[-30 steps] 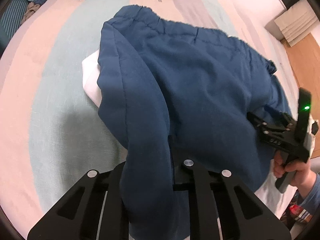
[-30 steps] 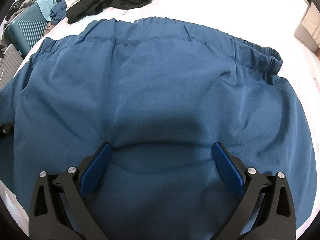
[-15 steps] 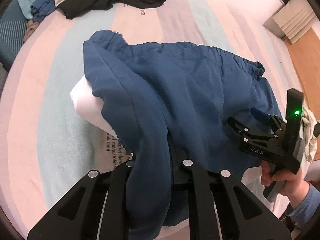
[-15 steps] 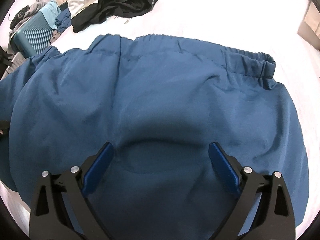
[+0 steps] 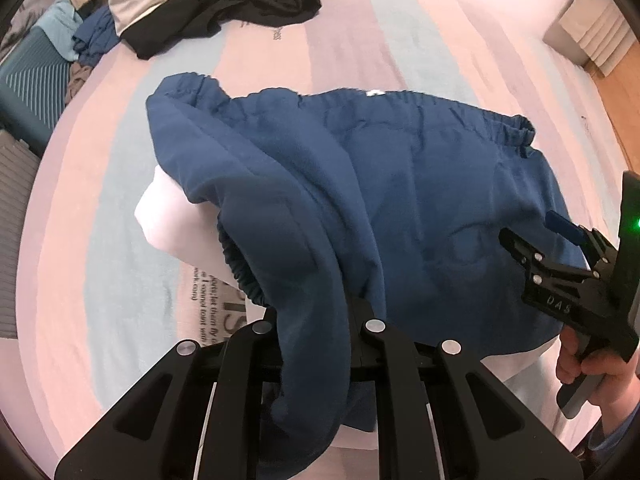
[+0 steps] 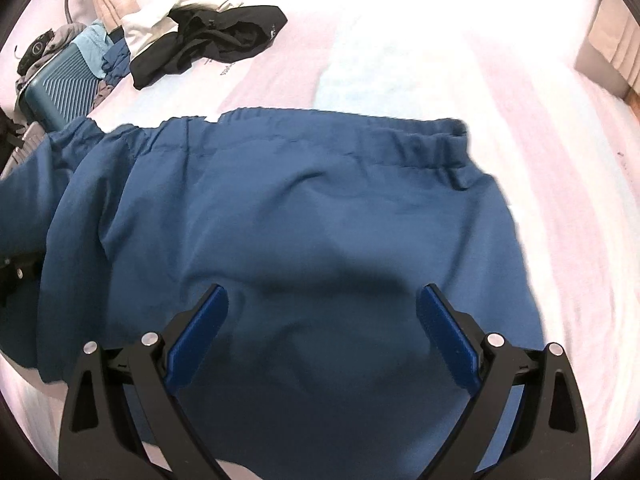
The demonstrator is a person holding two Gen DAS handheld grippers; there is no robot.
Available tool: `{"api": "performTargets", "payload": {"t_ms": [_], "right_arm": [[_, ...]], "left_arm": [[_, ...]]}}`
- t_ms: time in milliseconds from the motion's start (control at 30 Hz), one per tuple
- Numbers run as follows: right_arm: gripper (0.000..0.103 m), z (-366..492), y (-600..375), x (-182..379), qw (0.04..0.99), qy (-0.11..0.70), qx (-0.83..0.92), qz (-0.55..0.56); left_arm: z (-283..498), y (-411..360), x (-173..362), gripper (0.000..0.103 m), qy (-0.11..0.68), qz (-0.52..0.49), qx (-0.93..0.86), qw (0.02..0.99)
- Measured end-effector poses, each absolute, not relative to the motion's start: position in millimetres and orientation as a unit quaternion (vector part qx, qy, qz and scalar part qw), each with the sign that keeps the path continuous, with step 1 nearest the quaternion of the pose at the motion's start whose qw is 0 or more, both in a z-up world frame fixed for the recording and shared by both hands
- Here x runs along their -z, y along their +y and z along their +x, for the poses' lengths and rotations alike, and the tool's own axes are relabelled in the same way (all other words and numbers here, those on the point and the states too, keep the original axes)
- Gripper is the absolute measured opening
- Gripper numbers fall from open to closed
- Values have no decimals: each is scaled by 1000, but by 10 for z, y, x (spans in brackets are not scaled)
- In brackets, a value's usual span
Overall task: Fold large clothes
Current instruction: 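Lift the jacket edge with the left tool and fold it over the bundle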
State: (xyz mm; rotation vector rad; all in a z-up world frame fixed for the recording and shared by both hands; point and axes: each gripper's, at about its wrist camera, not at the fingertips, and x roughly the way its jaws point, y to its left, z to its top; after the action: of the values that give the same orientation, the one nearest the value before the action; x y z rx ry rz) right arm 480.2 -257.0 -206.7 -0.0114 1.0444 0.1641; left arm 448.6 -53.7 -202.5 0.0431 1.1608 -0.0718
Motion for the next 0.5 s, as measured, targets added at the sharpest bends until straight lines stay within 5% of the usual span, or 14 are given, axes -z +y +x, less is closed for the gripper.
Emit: {"api": "performTargets", "payload": {"t_ms": [500], "right_arm": [[92,4613,-3364,1876,876,477,-66,0]], "left_arm": [[4467,-1583,1806,11,533,65,65,841]]}}
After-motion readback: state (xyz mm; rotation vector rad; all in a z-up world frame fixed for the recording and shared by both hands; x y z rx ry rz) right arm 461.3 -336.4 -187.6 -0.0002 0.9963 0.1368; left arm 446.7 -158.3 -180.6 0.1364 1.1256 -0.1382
